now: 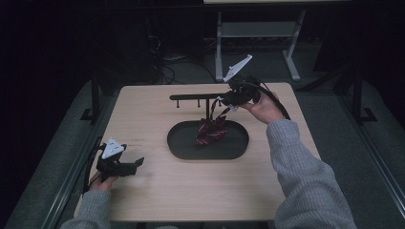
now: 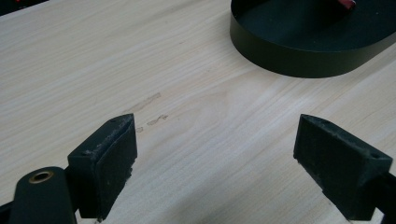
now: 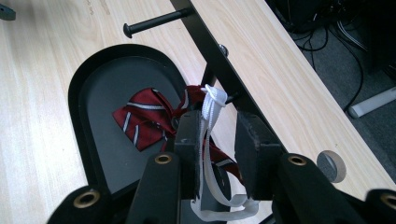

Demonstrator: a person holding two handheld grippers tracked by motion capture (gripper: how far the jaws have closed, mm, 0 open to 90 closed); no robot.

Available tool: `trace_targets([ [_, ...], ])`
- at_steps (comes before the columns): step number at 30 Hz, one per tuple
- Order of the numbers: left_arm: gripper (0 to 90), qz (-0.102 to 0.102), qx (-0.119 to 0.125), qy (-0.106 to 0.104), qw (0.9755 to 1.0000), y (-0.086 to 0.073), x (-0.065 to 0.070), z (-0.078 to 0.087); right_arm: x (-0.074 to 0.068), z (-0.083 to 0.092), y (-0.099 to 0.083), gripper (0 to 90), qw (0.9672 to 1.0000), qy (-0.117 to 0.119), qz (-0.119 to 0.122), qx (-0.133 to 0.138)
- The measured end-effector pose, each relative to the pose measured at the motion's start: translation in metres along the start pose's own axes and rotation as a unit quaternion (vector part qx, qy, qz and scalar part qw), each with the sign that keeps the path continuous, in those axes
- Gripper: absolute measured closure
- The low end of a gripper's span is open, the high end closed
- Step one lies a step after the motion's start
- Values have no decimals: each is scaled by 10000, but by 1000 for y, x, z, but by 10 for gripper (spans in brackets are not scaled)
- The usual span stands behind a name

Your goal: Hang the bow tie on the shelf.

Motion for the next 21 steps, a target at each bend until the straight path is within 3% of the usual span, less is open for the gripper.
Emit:
trace_targets([
  [21, 130, 10, 20, -14, 10000, 0, 1, -1, -6, 1, -2, 697, 10000, 42, 55, 5],
])
Point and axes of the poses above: each handheld gripper's, and its own axes: z roughly backward along the jaws, y roughly out of its top, x roughly to its right, the point moved 10 cm from there along -z, roughly forward along the jaws, and after that the axes turned 3 degrees about z, right-handed, at the moved point
